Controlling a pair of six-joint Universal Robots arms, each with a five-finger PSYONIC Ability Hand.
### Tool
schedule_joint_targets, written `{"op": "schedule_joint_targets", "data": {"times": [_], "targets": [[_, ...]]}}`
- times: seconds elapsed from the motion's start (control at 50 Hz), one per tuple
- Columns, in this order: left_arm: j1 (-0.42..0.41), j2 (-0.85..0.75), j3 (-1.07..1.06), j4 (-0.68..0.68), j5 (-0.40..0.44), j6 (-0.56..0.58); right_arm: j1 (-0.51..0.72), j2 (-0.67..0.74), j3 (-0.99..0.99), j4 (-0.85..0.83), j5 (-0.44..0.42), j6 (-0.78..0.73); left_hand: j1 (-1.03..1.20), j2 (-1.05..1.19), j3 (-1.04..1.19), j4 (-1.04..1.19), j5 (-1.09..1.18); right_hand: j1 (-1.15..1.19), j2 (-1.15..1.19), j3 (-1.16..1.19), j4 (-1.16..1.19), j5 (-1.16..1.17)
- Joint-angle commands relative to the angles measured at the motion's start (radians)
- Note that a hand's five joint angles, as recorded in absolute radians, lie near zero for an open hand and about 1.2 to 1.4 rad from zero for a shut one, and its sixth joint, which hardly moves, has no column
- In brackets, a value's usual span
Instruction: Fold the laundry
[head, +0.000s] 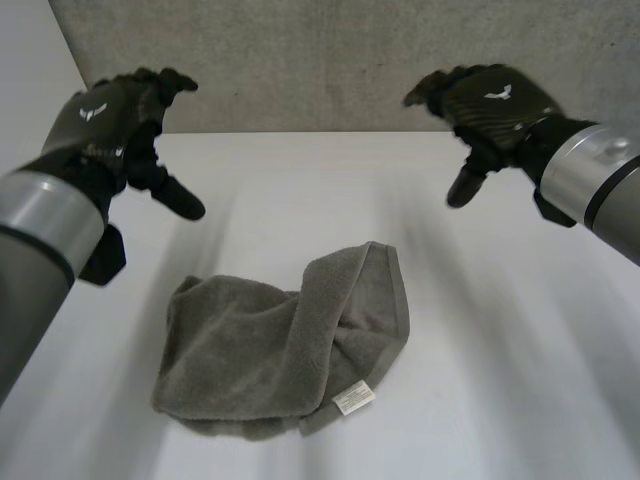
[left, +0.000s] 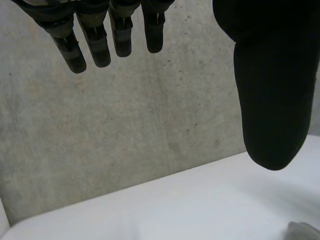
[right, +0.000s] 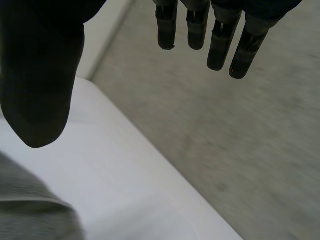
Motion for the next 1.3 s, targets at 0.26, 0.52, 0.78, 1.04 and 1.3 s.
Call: {"op": "schedule_joint_targets", "data": {"times": [0.26, 0.52, 0.78, 1.04, 1.3], "targets": [[0.017, -0.066, -0.493, 0.279, 0.0, -0.017, 0.069, 0.387, -0.175, 0.043, -0.278, -0.237, 0.028, 0.029, 0.028, 0.028, 0.028, -0.058, -0.071, -0.068, -0.079, -0.059], [0.019, -0.285, -0.505, 0.364, 0.0, 0.196, 0.171, 0.648, -0.301, 0.025, -0.021, -0.449, 0.084, 0.084, 0.083, 0.084, 0.084, 0.405, 0.393, 0.396, 0.384, 0.404], [0.011, -0.141, -0.332, 0.391, 0.003, 0.222, 0.219, 0.661, -0.368, -0.051, 0.008, -0.186, 1.173, 1.174, 1.172, 1.173, 1.173, 1.163, 1.151, 1.154, 1.143, 1.162], [-0.055, -0.132, -0.039, 0.212, 0.201, 0.172, -0.006, 0.218, -0.239, -0.136, -0.002, 0.304, 1.173, 1.174, 1.172, 1.173, 1.173, 1.163, 1.151, 1.154, 1.143, 1.162], [-0.095, 0.019, 0.026, 0.02, 0.393, -0.217, -0.128, 0.033, -0.008, -0.077, -0.025, 0.043, 1.173, 1.174, 1.172, 1.173, 1.173, 1.106, 1.094, 1.097, 1.085, 1.105]]}}
